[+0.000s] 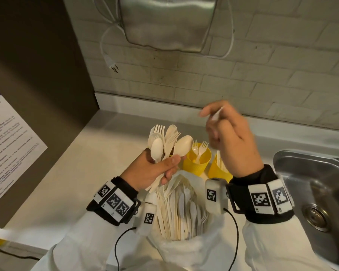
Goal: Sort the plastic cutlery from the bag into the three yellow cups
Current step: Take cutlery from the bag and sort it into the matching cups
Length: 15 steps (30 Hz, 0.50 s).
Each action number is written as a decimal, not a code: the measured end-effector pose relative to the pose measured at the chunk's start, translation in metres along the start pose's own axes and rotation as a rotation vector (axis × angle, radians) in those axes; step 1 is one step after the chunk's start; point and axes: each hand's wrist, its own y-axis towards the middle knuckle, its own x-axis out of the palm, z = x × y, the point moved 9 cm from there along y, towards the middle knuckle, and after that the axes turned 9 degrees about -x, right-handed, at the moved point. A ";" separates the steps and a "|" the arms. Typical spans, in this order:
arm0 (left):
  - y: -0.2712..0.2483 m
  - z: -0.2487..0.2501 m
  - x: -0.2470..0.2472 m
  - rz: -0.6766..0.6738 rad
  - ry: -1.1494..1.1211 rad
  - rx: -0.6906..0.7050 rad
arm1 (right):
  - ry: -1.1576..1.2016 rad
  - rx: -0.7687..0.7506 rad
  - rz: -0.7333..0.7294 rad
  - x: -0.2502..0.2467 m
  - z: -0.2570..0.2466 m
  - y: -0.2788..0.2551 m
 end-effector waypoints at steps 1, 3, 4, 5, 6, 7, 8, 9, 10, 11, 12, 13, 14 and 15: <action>0.000 0.000 0.000 0.010 0.004 0.001 | -0.037 0.037 -0.106 0.011 0.003 -0.003; -0.001 0.001 -0.002 0.030 0.014 0.007 | -0.102 0.083 -0.249 0.027 0.009 -0.011; -0.002 0.002 -0.002 0.038 0.021 0.011 | -0.124 0.092 -0.267 0.030 0.012 -0.014; -0.004 0.003 -0.002 0.043 0.032 0.016 | -0.145 0.099 -0.267 0.032 0.013 -0.016; -0.005 0.005 -0.001 0.045 0.042 0.020 | -0.170 0.108 -0.270 0.032 0.015 -0.017; -0.006 0.006 -0.001 0.048 0.055 0.021 | -0.202 0.114 -0.286 0.034 0.015 -0.018; -0.006 0.007 -0.002 0.057 0.070 0.021 | -0.237 0.110 -0.308 0.036 0.014 -0.019; -0.007 0.007 -0.003 0.071 0.083 0.018 | -0.265 0.091 -0.324 0.037 0.012 -0.020; -0.007 0.007 -0.004 0.085 0.093 0.013 | -0.284 0.055 -0.323 0.038 0.008 -0.019; -0.007 0.008 -0.004 0.087 0.104 0.012 | -0.305 0.007 -0.307 0.038 0.005 -0.017; -0.008 0.009 -0.001 0.074 0.113 0.017 | -0.333 -0.042 -0.285 0.038 0.002 -0.016; -0.009 0.010 0.002 0.050 0.116 0.027 | -0.360 -0.077 -0.266 0.037 0.001 -0.014; -0.010 0.012 0.006 0.028 0.115 0.038 | -0.372 -0.091 -0.253 0.037 0.002 -0.013; -0.011 0.013 0.008 0.016 0.124 0.045 | -0.366 -0.089 -0.246 0.037 0.004 -0.013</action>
